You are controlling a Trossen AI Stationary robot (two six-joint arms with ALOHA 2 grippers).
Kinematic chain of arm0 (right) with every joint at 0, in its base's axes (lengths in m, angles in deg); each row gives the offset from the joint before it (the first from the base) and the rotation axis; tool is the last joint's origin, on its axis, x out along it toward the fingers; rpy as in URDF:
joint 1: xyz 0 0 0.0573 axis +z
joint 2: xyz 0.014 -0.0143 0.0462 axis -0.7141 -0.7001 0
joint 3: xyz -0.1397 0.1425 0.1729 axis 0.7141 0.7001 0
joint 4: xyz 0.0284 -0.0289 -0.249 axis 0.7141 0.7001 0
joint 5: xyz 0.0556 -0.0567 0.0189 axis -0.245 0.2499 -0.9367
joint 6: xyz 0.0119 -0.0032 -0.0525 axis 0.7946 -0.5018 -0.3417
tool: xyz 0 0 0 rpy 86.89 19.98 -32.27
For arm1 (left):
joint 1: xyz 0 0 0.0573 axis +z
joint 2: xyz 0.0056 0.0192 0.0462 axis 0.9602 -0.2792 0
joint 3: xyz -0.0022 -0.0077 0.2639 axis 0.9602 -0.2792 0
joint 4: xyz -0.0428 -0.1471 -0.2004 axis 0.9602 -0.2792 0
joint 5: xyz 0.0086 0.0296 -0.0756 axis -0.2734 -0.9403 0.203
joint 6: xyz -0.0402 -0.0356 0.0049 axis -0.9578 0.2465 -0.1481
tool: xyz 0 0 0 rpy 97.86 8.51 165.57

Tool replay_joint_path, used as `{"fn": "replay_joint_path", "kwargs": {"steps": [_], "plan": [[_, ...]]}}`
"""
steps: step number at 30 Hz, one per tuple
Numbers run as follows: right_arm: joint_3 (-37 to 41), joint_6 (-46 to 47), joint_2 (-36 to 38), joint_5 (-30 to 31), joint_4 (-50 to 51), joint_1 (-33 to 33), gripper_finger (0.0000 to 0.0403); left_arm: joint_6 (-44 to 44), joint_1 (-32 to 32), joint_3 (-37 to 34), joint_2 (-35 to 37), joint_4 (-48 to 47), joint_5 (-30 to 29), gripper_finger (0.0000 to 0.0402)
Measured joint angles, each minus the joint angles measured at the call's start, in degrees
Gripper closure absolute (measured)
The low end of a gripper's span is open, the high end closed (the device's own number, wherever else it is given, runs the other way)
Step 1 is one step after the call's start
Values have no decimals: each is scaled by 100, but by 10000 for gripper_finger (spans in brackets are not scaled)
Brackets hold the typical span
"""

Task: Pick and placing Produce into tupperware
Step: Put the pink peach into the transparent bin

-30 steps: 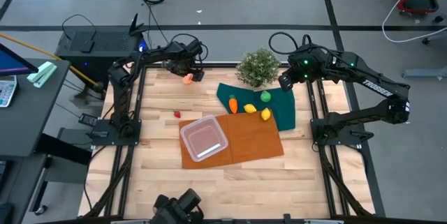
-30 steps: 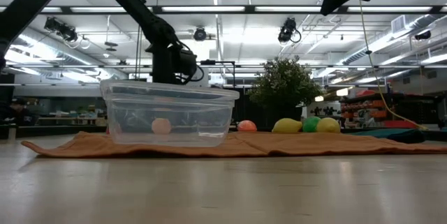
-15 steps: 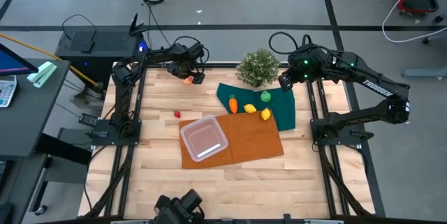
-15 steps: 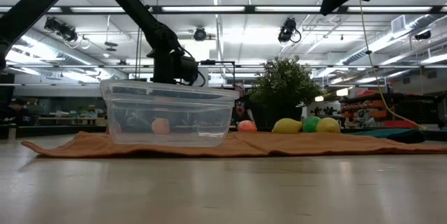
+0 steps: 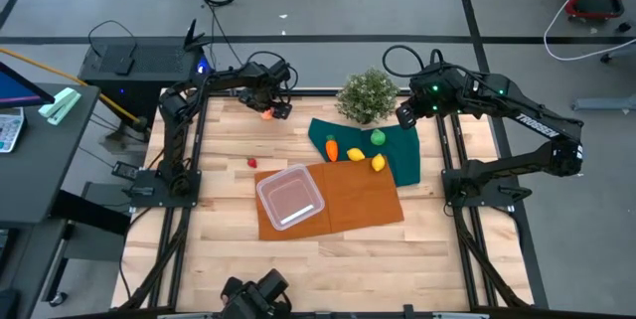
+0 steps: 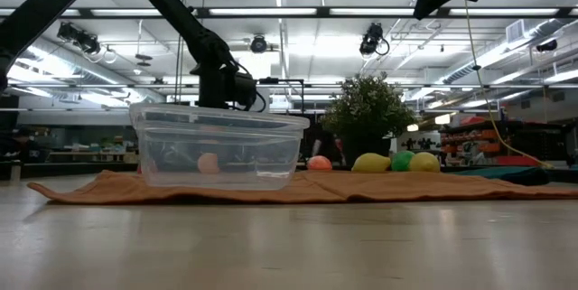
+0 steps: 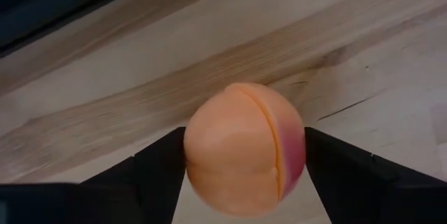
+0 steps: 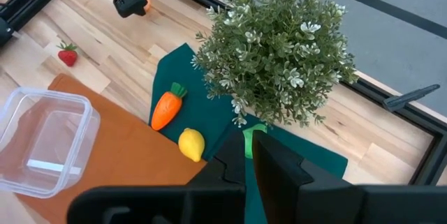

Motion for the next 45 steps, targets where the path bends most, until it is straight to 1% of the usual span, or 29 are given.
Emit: {"fn": "replay_joint_path", "kwargs": {"steps": [8, 16, 19, 24, 32, 35, 39, 43, 45], "plan": [[0, 4, 0, 2, 2, 0, 402, 9, 0, 0, 0, 43, 0, 150], [0, -5, 0, 2, 2, -1, 402, 62, -13, 0, 30, 31, 3, 139], [0, -8, 0, 2, 2, 1, 402, 62, -39, -2, 141, 30, 43, 144], [0, -16, 0, 2, 4, -1, 402, 60, -98, -2, 295, -68, 336, 154], [0, -23, 0, 4, 4, 1, 402, 316, -339, -2, 492, -364, 553, 142], [0, -25, 0, 4, 4, -1, 402, 445, -484, -2, 588, -489, 685, 150], [0, -25, 0, 4, 5, 0, 402, 448, -692, -2, 729, -709, 1015, 156], [0, -25, 0, 4, 7, 0, 402, 451, -966, -2, 884, -918, 1369, 148], [0, -25, 0, 7, 4, 1, 402, 449, -1131, -2, 991, -940, 1443, 145]]}}
